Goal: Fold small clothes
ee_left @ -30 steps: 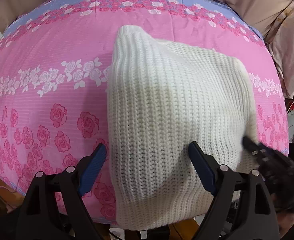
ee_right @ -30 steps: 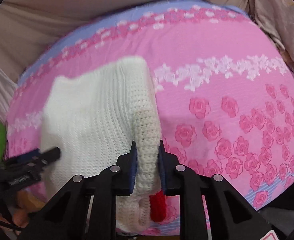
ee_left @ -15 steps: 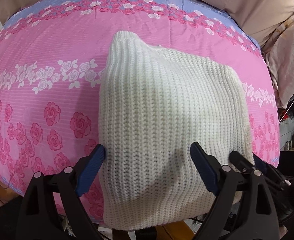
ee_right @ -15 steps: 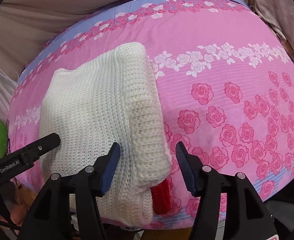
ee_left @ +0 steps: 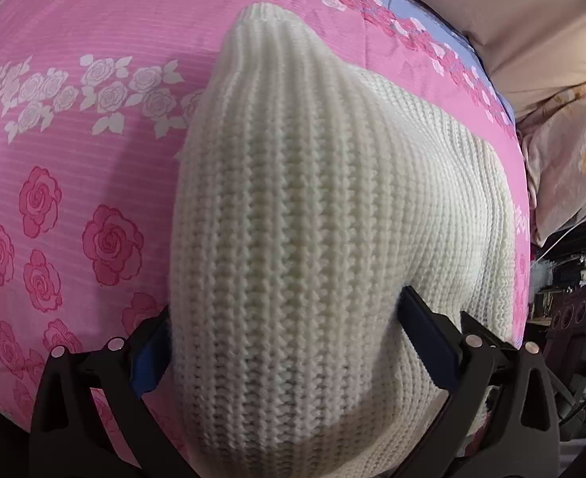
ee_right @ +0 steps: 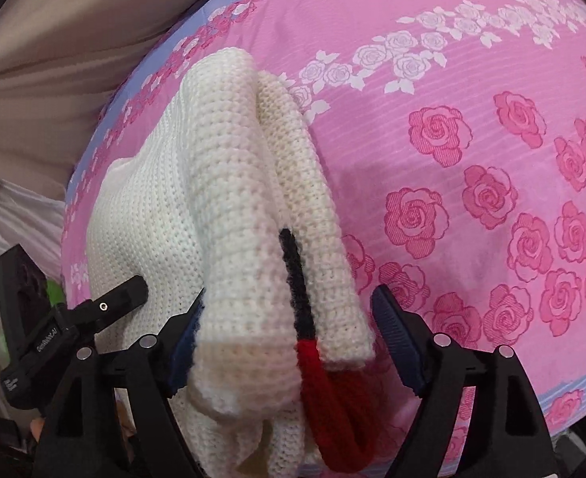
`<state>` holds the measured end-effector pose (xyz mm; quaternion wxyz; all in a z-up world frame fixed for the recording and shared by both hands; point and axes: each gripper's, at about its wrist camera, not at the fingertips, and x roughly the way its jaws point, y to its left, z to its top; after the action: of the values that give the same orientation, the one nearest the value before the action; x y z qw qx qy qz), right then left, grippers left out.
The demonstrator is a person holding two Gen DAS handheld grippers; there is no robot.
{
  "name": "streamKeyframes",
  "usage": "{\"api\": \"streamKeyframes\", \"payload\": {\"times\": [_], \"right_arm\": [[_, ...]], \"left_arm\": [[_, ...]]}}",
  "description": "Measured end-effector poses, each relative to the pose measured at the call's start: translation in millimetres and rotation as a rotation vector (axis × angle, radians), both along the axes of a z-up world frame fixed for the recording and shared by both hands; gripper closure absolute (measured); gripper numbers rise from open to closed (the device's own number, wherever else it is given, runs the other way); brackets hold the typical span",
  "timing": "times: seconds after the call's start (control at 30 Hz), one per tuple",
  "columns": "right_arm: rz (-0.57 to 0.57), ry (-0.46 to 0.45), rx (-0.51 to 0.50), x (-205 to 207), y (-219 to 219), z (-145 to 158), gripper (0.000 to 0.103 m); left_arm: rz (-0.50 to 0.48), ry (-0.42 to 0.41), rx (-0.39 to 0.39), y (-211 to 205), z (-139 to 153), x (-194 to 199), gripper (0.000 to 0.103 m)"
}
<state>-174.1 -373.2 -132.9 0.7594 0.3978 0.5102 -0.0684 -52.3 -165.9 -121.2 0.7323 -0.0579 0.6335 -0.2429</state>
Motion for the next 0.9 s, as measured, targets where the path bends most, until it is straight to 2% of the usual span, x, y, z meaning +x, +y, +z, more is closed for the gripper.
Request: {"api": "streamKeyframes", "payload": {"times": [0.07, 0.1, 0.17, 0.2, 0.27, 0.33, 0.53, 0.7, 0.9], "right_arm": [[0.021, 0.0, -0.011, 2.8, 3.0, 1.4, 0.025], [0.027, -0.005, -0.008, 4.1, 3.7, 1.8, 0.027], [0.03, -0.016, 0.032, 7.5, 4.7, 1.0, 0.042], [0.025, -0.018, 0.041, 8.3, 3.7, 1.4, 0.045], [0.021, -0.029, 0.041, 8.6, 5.3, 6.8, 0.06], [0.013, -0.041, 0.036, 6.7, 6.8, 15.9, 0.065], [-0.035, -0.127, 0.035, -13.0, 9.7, 60.2, 0.07], [-0.059, -0.198, -0.03, -35.9, 7.8, 110.1, 0.07], [-0.118, -0.298, -0.06, -65.8, -1.5, 157.6, 0.071]], "left_arm": [[-0.006, 0.01, 0.009, -2.4, 1.5, -0.5, 0.006], [-0.013, 0.011, 0.014, -3.9, 3.9, -0.8, 0.011], [-0.035, 0.003, 0.034, -8.9, 11.3, -2.1, 0.021], [-0.048, -0.002, 0.044, -11.6, 15.2, -2.9, 0.029], [-0.083, -0.017, 0.071, -17.0, 24.5, -5.4, 0.04], [-0.12, -0.038, 0.1, -24.7, 36.2, -9.1, 0.05], [-0.189, -0.083, 0.09, -36.5, 73.5, -22.8, 0.056], [-0.253, -0.122, 0.043, -45.4, 107.4, -39.9, 0.056], [-0.298, -0.181, -0.042, -45.3, 151.9, -57.2, 0.056]]}}
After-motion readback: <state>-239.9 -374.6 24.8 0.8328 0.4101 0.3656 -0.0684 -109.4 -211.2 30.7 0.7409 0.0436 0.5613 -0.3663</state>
